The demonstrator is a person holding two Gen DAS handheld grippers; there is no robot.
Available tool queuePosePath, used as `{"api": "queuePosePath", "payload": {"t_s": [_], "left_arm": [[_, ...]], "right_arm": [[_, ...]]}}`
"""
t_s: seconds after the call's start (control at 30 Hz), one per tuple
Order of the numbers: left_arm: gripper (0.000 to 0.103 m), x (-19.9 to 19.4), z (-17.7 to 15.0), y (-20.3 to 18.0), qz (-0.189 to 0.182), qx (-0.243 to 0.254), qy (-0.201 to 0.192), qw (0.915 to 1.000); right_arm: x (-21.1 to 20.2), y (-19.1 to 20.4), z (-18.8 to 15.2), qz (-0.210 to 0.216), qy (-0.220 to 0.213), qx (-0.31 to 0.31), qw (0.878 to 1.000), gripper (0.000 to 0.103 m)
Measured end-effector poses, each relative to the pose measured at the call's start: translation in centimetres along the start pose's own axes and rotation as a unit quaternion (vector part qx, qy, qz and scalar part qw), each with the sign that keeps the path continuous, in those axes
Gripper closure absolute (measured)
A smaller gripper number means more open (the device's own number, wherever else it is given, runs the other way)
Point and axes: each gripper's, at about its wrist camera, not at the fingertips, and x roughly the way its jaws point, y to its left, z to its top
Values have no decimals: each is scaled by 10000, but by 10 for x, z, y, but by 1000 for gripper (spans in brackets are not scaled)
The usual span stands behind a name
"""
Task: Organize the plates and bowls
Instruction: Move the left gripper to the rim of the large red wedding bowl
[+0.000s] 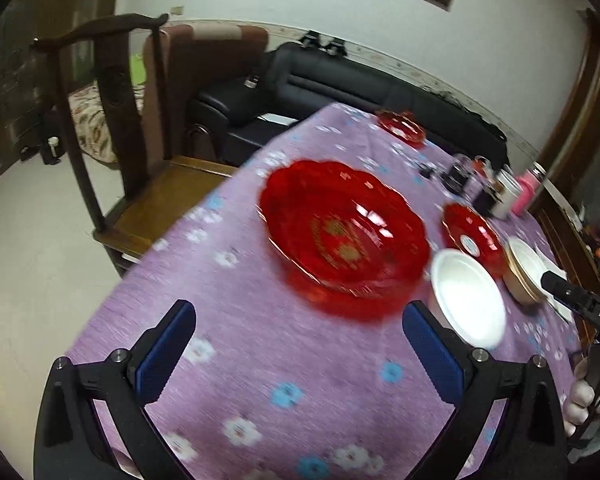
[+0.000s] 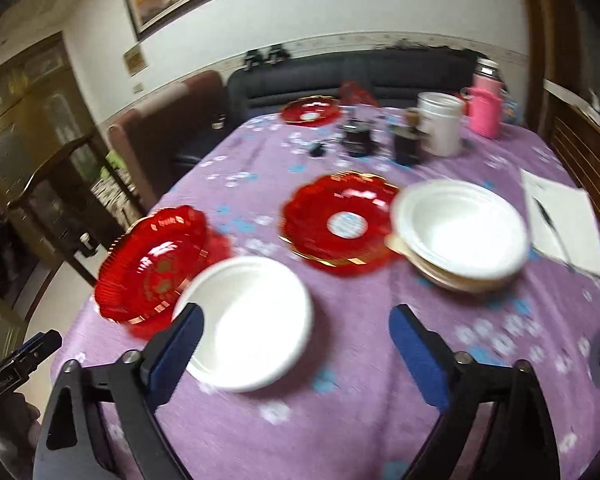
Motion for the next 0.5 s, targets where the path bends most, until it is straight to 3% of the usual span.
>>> {"api": "queuePosePath", "payload": {"t_s": [0.1,0.27,0.5], "left_arm": [[0,6,17,8,204,45,-37,9998],[0,29,40,20,238,-67,75,9997],[0,79,64,32,62,-448,460,9979]], "right_arm": [[20,17,15,153,101,-8,9998,14],[55,35,32,370,397,-33,9985,17],[97,51,49,756,910,-87,9929,37]]}}
